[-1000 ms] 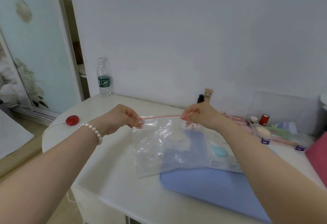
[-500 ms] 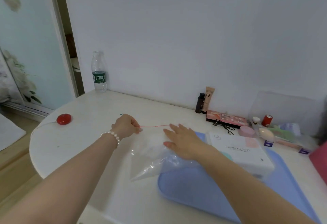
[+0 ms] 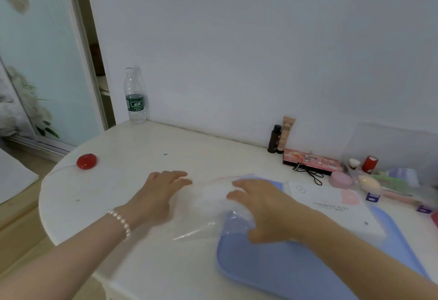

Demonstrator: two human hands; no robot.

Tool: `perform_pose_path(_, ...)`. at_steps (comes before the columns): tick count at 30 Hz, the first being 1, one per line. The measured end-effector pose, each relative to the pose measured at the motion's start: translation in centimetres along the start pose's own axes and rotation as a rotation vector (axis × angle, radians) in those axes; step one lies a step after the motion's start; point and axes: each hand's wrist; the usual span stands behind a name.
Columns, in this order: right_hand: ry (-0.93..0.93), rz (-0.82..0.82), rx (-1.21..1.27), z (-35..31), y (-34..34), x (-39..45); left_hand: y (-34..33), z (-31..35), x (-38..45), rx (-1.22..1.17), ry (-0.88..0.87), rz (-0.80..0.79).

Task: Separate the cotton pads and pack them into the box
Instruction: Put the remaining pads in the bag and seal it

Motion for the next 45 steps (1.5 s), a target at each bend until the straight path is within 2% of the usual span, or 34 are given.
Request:
perform_pose_path(3,0.068,-0.095,-0.272,-1.4,-1.7,-0.8,-0.4,0.5,-1.0,-0.089,-0.003,-0.231)
perform_pose_path(4,0.079,-0.081,-0.312,-1.5,-2.6,-0.5,-0.6,0.6,-1.0,-0.152,0.032,-0.257)
perform_pose_path(6,0.051,0.028,-0.229,-1.1,-3.4,0.7,-0.4,1.1,-0.5,-0.253,0.105,-0.304)
perform_pose_path(10,-0.272,0.222,0.274,1.4,-0.4,4.0,0.5,1.6,1.1,-0.515,0.377,-0.29)
perform_pose_path(13,-0.466,0.398,0.633,3.9,2.9,6.5,0.8,1.4,3.4,-0.832,0.602,-0.158)
perform_pose_path(17,-0.817,0.668,1.169,8.1,4.6,9.1,1.1,1.4,7.4,-1.308,0.88,-0.133)
perform_pose_path(18,-0.879,0.661,1.299,9.4,4.6,9.5,0.6,1.4,8.7,-1.388,0.927,-0.12)
perform_pose_path(20,-0.978,0.533,1.42,11.4,4.0,9.7,-0.9,1.6,11.1,-1.435,0.99,-0.066)
perform_pose_path(23,-1.054,0.374,1.234,13.8,1.6,9.3,-3.6,1.6,14.6,-1.321,1.011,-0.055)
perform_pose_path(27,-0.866,0.272,0.725,16.5,-0.5,7.1,-8.2,0.5,17.9,-1.042,0.993,-0.1)
perform_pose_path(29,-0.81,0.212,0.604,17.3,-0.9,5.5,-10.4,0.1,18.9,-0.901,0.978,-0.135)
perform_pose_path(32,-0.734,0.142,0.547,18.0,-1.0,3.3,-12.7,-0.2,20.8,-0.787,0.962,-0.159)
perform_pose_path(35,-0.753,0.161,0.553,18.2,-0.5,1.7,-12.8,0.1,22.5,-0.657,0.959,-0.127)
perform_pose_path(39,-0.782,0.213,0.544,18.2,0.4,-0.4,-11.3,1.7,22.3,-0.289,0.977,-0.098)
perform_pose_path(42,-0.838,0.273,0.515,18.4,1.3,-3.2,-8.5,5.5,20.4,-0.097,0.684,-0.042)
perform_pose_path(45,-0.935,0.304,0.485,18.2,1.7,-7.0,-5.7,10.1,17.6,-0.164,0.387,-0.127)
Point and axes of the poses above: each hand's wrist, its own x-axis towards the middle knuckle, its own y-axis out of the back of the hand, z = x × y, and after that the axes turned 10 degrees about z, right-handed
